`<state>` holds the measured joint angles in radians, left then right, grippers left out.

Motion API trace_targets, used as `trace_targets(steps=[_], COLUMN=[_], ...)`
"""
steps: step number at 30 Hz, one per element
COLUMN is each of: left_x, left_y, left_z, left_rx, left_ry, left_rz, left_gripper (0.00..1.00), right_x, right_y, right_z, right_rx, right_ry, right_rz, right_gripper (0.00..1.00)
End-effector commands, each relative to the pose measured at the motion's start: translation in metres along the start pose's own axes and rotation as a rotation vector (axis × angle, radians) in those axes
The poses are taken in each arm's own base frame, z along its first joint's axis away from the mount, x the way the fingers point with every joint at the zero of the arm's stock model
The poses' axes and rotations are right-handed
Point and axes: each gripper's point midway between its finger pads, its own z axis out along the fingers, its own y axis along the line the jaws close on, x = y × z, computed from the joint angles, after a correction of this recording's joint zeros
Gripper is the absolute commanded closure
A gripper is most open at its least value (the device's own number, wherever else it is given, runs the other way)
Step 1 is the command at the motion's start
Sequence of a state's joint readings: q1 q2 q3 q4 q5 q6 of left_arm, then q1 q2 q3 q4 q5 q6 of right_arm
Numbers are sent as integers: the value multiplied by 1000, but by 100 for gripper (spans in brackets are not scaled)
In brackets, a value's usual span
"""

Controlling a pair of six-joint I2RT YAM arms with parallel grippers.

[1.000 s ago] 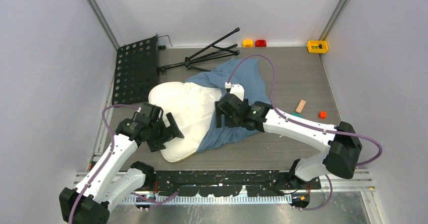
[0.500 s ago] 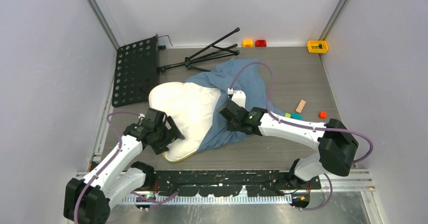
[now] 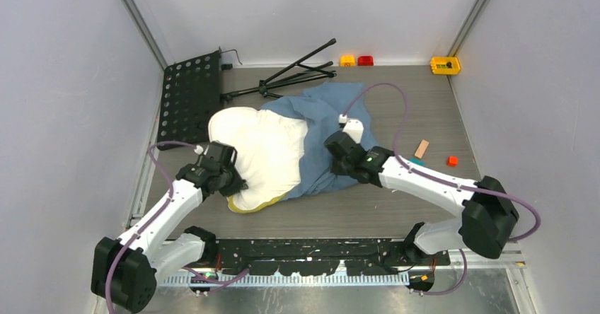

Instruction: Remove the pillowcase from the pillow

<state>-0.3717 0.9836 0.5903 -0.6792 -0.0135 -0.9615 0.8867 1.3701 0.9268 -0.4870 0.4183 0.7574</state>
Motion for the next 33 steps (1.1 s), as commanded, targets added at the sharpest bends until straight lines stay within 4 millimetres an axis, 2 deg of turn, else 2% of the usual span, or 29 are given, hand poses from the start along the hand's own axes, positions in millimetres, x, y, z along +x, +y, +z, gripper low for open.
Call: trace_targets(steps=[1, 7, 12, 15, 20, 24, 27, 30, 33], left_x=[-65, -112, -157, -171, -173, -177, -182, -190, -193], left_y=[6, 0, 20, 27, 28, 36, 34, 34, 25], left_z=[-35, -78, -124, -146, -151, -154, -154, -156, -153], left_rx=[-95, -112, -234, -277, -280, -327, -313, -318, -285], left_ry=[-258, -405, -586, -670, -691, -696, -681, -682, -670], left_rz=[81, 87, 48, 29, 29, 3, -29, -56, -55], left_gripper=[100, 100, 100, 100, 100, 100, 100, 100, 100], right_x=[-51, -88, -113, -125, -137, -144, -146, -146, -146], right_y=[-51, -115, -159, -176, -201, -231, -244, -244, -220], right_z=[-12, -27, -49, -64, -92, -126, -143, -145, -124], right_rx=[77, 182, 302, 344, 437, 587, 650, 651, 510], right_ry=[-130, -213, -282, -341, -462, -587, -655, -657, -573], right_rz=[98, 207, 291, 336, 395, 458, 485, 479, 398], right_gripper=[100, 100, 100, 100, 100, 100, 100, 100, 100])
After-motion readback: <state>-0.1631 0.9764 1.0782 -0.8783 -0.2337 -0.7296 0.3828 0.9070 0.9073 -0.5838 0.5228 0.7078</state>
